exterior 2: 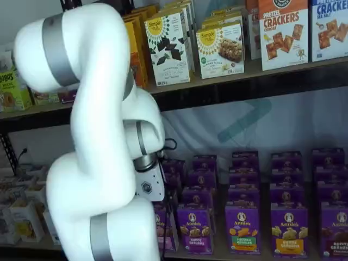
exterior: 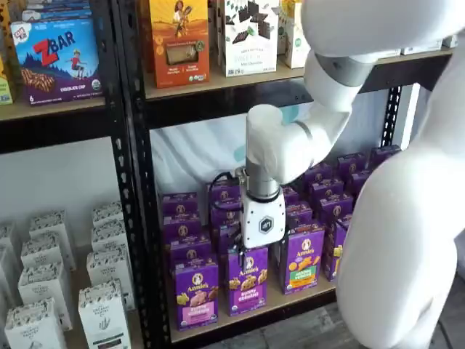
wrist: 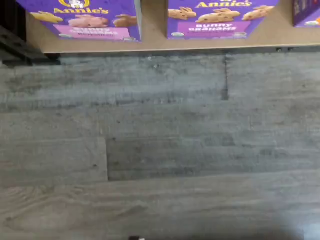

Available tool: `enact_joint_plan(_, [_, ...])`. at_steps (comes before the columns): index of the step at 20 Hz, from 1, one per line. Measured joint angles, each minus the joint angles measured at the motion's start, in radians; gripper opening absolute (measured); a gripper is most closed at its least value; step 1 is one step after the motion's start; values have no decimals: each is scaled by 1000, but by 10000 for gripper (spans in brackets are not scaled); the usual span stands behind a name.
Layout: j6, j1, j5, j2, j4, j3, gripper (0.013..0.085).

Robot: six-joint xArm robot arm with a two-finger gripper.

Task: Pick up the purple box with a pink patch in the middle, on the bottom shelf, the first box from the left

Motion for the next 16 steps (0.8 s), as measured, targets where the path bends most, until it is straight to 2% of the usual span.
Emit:
enact_joint_plan(3, [38,18,-55,96,-20,-32,850])
enact_joint_plan(9, [65,49,-161,252,-15,-88,850])
enact_joint_plan(13, [130,55,-227,348,-76,-136,850])
enact_joint_plan(16, [126,56,-261,407,-70,-176,850])
